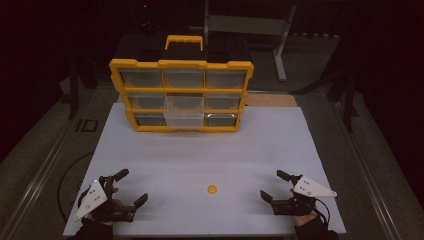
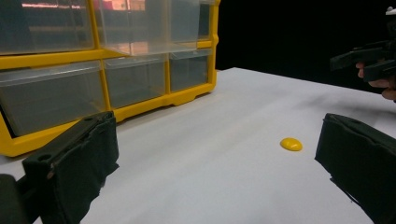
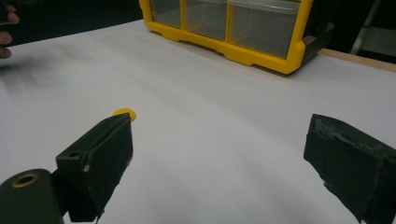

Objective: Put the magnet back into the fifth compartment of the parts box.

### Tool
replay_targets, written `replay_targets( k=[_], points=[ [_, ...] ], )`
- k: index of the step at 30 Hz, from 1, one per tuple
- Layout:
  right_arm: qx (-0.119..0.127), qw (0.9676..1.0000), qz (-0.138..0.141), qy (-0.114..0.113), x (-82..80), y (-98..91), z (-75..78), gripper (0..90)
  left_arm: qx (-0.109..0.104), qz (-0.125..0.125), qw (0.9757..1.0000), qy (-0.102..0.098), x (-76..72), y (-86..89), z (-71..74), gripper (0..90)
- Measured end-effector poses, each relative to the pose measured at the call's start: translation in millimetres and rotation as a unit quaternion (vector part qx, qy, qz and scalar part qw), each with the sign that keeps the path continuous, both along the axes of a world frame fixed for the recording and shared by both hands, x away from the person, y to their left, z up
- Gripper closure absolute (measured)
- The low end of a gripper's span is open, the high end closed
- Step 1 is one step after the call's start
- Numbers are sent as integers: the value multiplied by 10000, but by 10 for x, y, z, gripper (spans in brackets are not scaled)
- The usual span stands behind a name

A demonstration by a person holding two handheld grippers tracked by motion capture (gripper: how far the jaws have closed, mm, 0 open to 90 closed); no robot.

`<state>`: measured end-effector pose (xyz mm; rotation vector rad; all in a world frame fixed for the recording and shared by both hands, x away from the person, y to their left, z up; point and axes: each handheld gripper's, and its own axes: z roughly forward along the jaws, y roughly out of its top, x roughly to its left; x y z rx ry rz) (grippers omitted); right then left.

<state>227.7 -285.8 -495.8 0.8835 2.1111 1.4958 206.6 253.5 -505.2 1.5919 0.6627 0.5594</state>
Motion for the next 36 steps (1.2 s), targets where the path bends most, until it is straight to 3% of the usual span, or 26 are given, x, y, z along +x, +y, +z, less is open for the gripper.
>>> replay_targets(
  k=[11,22,36],
  points=[
    [39,9996,197,202,-1,46,183,75,-14,-15,10000,2,3,-1,1,1],
    [-36,9985,538,0,101,112,633,75,-30,-29,10000,5,3,0,2,1],
    [-117,9955,937,-36,250,371,805,74,-47,-68,10000,18,6,-6,0,1]
  ],
)
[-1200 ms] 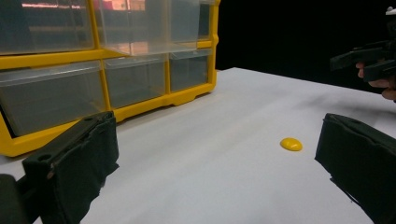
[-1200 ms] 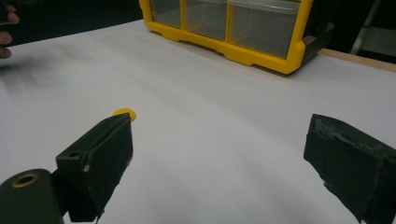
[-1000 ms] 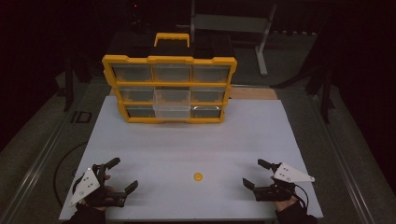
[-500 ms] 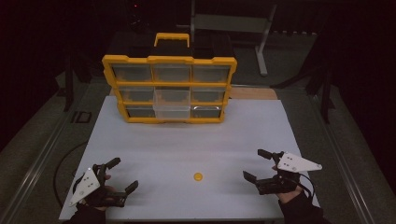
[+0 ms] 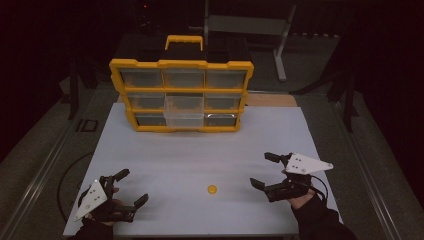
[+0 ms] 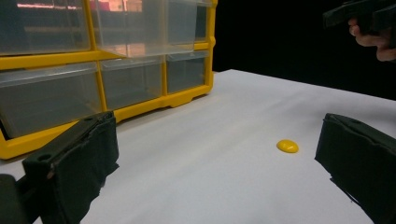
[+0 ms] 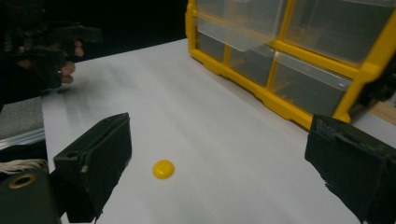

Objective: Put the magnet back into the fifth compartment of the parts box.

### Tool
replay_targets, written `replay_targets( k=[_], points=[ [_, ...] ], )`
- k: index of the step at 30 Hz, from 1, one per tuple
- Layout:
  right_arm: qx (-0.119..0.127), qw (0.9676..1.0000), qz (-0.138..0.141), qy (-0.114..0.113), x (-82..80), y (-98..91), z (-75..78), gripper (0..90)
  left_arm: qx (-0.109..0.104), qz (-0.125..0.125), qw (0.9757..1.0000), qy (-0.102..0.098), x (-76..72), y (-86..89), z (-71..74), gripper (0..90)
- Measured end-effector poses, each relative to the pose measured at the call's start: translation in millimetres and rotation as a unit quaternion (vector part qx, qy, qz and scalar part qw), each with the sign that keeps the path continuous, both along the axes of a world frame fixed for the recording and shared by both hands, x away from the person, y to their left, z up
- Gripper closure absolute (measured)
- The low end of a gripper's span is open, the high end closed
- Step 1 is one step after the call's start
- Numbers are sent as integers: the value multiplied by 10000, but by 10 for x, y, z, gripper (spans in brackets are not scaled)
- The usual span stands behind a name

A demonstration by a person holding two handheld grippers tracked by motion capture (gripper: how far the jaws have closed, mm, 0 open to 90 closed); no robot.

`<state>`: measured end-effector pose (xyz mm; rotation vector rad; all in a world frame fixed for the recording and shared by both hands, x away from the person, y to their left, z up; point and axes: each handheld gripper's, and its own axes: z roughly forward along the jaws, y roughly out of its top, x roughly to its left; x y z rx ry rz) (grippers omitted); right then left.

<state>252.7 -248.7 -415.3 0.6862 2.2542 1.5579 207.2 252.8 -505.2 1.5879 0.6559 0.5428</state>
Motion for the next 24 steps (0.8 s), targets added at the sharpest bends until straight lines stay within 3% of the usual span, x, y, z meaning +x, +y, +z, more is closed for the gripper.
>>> replay_targets(
  k=[15,24],
  points=[
    [-114,9984,549,-103,111,378,-6,76,0,-50,10000,27,7,-8,-4,1],
    [-184,9963,840,27,181,603,-89,75,-4,-58,10000,8,7,-9,-4,1]
  ],
)
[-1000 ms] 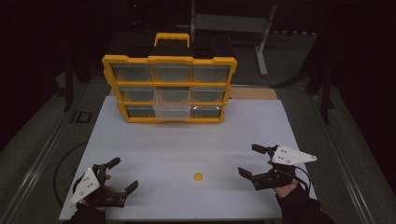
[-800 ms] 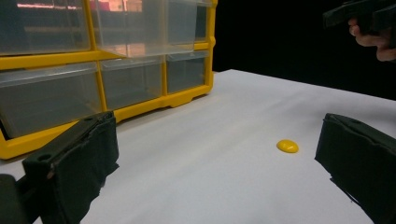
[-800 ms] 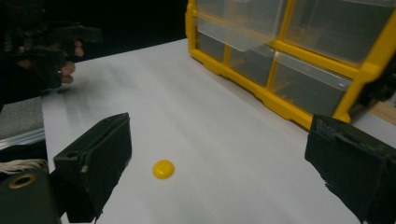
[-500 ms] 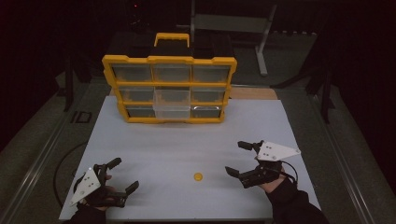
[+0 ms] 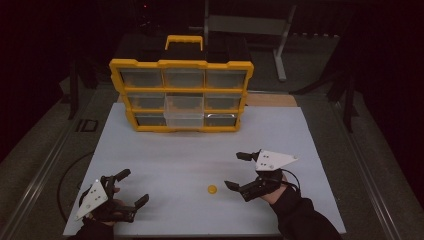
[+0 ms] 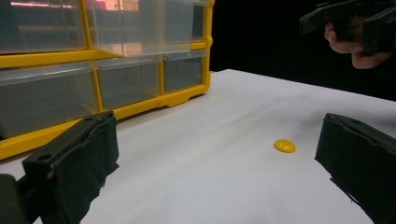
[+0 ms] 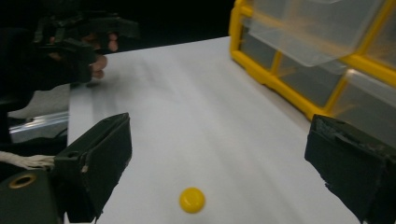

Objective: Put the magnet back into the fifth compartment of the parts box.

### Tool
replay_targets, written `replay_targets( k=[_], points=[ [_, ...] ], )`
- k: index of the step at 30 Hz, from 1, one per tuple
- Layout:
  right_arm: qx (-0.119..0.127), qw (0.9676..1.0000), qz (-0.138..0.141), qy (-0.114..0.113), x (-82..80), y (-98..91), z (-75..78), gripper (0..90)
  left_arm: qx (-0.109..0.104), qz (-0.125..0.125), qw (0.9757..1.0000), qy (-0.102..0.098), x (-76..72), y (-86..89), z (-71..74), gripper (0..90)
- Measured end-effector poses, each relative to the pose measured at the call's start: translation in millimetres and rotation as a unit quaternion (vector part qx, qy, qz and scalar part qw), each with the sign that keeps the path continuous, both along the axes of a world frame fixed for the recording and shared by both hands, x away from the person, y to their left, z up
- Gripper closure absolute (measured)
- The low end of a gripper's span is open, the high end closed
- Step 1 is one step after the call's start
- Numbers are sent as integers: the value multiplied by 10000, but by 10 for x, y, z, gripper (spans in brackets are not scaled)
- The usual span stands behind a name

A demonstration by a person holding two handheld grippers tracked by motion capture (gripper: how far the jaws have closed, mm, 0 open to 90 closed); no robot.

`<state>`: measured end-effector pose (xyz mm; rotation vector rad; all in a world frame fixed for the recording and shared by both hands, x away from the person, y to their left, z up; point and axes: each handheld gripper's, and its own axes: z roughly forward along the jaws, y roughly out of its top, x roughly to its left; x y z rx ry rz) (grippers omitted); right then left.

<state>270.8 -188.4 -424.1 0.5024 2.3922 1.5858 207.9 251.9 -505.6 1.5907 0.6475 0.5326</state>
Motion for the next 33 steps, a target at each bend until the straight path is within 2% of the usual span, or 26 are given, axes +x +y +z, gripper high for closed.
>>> replay_targets(
  k=[5,14,24,33],
  points=[
    [-69,9999,118,63,25,111,-61,76,-1,-10,10000,7,1,0,0,1],
    [-375,9985,343,195,80,334,-282,76,-7,-29,10000,8,2,-2,0,1],
    [-523,9971,413,362,129,423,-449,76,-1,-45,10000,11,5,-3,-2,1],
    [-776,9951,425,451,161,490,-638,81,0,-56,10000,20,5,-5,-4,1]
  ],
)
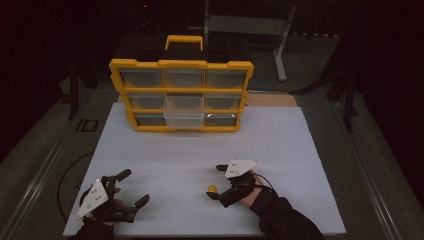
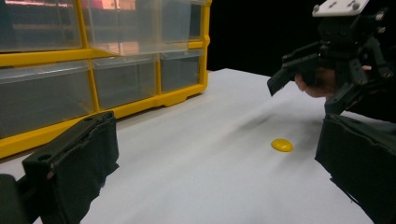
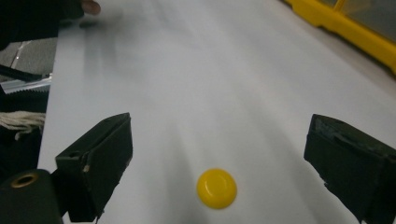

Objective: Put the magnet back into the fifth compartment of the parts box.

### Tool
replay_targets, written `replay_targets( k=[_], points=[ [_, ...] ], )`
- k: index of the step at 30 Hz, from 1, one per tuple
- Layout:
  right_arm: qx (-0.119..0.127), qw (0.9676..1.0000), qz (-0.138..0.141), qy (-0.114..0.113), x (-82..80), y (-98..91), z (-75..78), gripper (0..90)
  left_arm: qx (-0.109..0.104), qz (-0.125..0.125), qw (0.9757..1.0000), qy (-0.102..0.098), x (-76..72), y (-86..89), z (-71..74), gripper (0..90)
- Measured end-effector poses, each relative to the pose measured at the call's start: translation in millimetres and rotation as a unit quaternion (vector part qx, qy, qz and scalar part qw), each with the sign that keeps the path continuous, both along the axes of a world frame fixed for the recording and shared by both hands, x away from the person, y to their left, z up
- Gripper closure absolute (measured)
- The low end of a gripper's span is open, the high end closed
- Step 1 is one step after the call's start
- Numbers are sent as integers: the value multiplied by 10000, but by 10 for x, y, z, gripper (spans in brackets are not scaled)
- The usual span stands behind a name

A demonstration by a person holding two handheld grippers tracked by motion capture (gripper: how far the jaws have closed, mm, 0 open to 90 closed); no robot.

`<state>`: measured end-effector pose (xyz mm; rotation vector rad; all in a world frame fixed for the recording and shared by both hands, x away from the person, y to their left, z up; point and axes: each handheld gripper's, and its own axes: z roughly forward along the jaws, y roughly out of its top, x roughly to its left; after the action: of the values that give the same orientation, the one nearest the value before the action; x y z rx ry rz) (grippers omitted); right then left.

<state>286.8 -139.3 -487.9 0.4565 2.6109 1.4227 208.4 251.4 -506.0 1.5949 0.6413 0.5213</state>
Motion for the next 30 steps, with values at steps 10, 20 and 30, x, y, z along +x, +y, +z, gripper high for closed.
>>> replay_targets(
  k=[10,20,30],
  points=[
    [-312,9994,51,116,17,60,-188,90,-15,-15,10000,10,2,-2,-1,1],
    [-640,9977,91,183,43,93,-316,136,-26,-30,10000,23,2,-1,-2,1],
    [-830,9962,149,209,56,113,-352,224,-33,-36,10000,25,2,0,-3,1]
  ],
)
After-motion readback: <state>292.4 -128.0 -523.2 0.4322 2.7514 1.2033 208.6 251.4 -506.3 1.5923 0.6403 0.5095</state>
